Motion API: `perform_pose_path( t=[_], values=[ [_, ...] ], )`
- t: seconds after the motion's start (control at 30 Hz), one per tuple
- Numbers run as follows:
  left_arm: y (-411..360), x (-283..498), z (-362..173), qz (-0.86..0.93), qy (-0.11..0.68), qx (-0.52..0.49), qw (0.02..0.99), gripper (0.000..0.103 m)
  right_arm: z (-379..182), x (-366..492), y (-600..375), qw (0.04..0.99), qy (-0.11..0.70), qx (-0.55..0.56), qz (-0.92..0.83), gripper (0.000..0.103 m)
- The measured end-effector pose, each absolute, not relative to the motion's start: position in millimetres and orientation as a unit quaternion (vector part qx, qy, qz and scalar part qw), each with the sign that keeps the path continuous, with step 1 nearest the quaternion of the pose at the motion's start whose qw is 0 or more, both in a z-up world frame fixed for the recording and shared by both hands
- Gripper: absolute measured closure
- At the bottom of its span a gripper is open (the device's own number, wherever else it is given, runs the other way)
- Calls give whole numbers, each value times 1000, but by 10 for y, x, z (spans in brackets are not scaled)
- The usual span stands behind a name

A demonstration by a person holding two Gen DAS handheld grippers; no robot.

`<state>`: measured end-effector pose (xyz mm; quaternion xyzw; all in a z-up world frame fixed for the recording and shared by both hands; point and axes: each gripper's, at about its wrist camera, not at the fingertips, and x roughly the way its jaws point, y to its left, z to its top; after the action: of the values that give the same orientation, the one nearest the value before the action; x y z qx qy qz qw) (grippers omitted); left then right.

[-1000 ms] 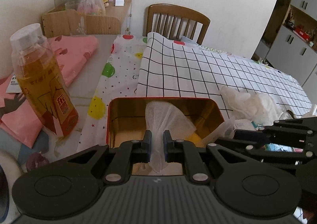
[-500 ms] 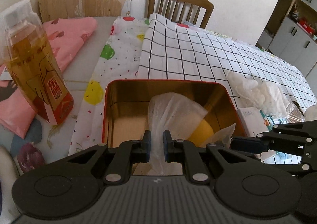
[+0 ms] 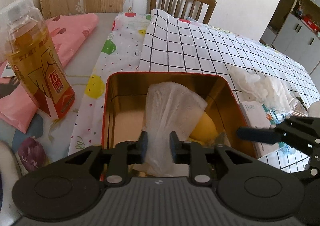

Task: Organize soft objects
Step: 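Open the left gripper over the tin while the right gripper releases the tea bag inside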

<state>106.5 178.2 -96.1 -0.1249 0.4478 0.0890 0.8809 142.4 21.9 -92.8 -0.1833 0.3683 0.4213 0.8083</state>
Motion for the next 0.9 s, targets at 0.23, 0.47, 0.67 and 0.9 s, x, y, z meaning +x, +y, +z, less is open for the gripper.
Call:
perform_pose_path(
  t=[0.23, 0.47, 0.67, 0.9],
  values=[
    [1702, 975, -889, 85, 436, -123, 888, 45, -856, 1394, 126, 815, 360, -175, 418, 45],
    [1596, 853, -727, 88, 416, -117, 897, 33, -723, 1341, -72, 823, 347, -158, 421, 37],
    [1475, 767, -570, 83, 403, -114, 904, 32, -565, 1307, -322, 830, 337, -129, 426, 27],
    [1245, 699, -360, 74, 383, -102, 915, 32, -384, 1289, -673, 839, 321, -98, 428, 21]
  ],
)
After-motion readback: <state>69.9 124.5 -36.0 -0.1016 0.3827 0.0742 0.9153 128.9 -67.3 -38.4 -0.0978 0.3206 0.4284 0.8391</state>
